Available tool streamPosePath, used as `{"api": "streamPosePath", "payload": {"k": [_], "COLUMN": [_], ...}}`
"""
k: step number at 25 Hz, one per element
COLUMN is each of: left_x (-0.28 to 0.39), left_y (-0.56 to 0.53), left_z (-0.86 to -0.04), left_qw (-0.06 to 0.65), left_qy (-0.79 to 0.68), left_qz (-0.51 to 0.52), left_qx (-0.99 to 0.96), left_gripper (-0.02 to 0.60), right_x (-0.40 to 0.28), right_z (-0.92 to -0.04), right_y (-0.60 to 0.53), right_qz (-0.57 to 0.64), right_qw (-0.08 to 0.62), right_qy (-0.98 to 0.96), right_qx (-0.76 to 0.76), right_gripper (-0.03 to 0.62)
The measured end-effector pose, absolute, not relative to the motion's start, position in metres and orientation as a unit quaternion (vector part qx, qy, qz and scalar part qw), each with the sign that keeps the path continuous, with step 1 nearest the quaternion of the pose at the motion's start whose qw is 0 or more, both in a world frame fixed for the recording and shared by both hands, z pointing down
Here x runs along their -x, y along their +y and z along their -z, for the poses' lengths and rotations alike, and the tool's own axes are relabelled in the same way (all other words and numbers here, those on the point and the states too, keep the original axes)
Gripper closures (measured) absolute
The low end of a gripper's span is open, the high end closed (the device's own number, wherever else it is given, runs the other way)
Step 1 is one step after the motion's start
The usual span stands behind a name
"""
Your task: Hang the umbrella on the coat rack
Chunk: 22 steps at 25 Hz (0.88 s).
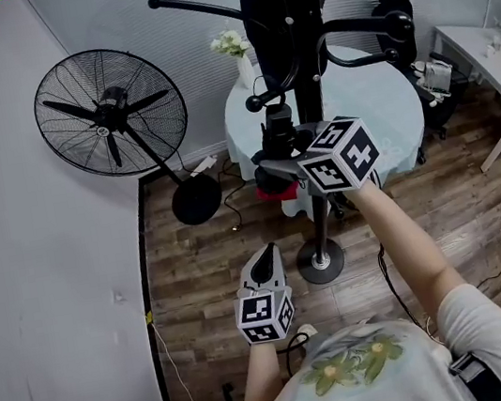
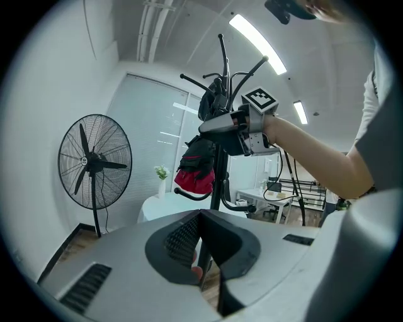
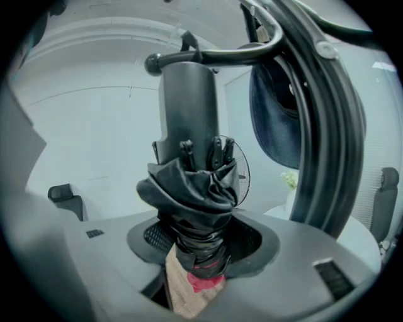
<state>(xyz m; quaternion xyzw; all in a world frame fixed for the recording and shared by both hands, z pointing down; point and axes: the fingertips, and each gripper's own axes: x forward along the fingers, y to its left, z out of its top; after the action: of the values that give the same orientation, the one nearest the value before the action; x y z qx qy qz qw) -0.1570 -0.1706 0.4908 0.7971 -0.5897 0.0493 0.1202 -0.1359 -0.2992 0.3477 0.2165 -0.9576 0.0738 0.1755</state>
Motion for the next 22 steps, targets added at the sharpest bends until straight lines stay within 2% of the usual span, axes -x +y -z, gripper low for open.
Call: {"api": "streamPosePath", "payload": {"k": [22], "left_x": [0.155], "left_y": [-0.173], "left_z": [-0.496], "left_qw": [0.123], "left_qy": [-0.576], "left_qz": [-0.059], "left_qx": [-0.806], "left_gripper": [0.578], "right_x": [0.124], "right_z": [-0.383], "right_y": [-0.305], "right_qz": [-0.099], "right_qw": [0.193], "right_qy": [-0.948], "right_qx": [-0.234], "right_gripper": [0.37]}}
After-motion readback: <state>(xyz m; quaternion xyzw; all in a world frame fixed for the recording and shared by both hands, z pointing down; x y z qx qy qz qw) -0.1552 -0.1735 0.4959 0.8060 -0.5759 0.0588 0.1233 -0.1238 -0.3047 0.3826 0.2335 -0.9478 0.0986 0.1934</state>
